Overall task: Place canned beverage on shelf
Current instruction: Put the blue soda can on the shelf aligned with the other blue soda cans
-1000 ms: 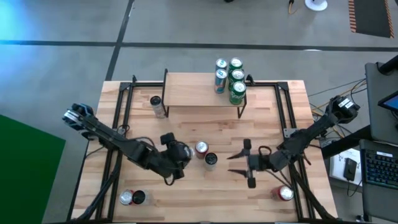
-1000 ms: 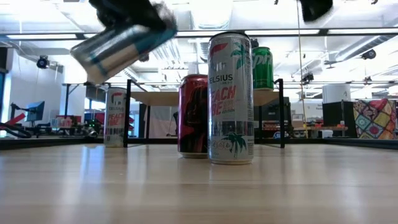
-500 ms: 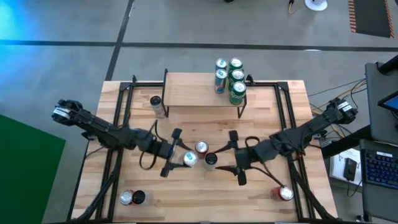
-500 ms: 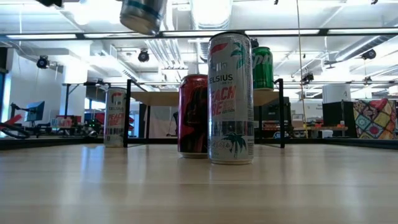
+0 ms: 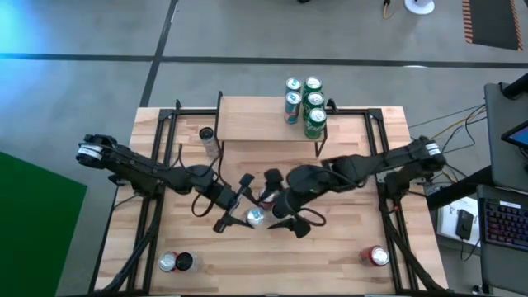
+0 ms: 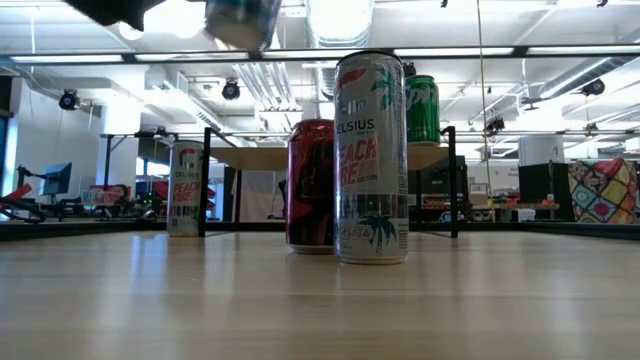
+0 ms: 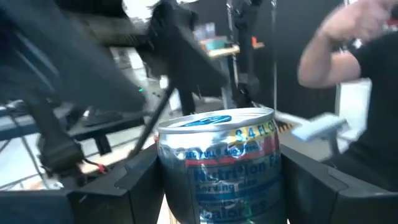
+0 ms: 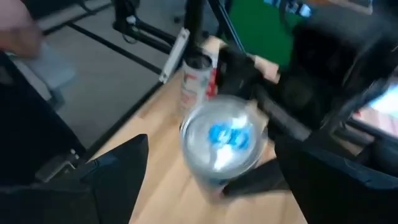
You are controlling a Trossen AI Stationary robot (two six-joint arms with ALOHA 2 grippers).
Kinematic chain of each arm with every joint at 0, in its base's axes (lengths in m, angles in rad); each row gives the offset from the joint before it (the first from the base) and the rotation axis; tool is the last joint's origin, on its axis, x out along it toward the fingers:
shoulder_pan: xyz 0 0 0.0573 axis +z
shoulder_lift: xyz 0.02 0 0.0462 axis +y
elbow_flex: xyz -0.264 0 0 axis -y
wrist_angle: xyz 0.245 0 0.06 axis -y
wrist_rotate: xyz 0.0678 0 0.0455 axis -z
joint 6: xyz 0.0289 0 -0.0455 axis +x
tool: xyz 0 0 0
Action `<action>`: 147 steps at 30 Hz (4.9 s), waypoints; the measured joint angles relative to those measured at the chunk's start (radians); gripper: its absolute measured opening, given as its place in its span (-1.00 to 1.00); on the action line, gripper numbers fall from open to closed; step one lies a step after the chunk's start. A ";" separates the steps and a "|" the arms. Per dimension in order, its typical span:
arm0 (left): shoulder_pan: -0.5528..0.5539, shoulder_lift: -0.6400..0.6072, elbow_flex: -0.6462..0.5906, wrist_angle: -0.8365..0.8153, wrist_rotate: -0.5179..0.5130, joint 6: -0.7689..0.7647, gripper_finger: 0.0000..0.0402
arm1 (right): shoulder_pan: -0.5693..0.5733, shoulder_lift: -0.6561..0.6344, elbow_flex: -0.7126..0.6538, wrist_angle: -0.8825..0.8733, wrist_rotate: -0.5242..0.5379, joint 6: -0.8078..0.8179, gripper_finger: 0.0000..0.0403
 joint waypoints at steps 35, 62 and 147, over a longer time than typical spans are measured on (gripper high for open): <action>0.000 0.014 -0.034 0.109 0.062 -0.034 0.20 | -0.064 0.147 0.117 -0.037 -0.243 -0.283 0.31; 0.033 0.018 -0.036 0.016 0.060 -0.023 0.21 | -0.057 0.152 0.110 -0.095 -0.161 -0.530 0.62; 0.041 0.040 -0.010 -0.026 -0.796 0.033 0.56 | -0.476 -0.115 0.116 -0.447 0.360 0.006 0.15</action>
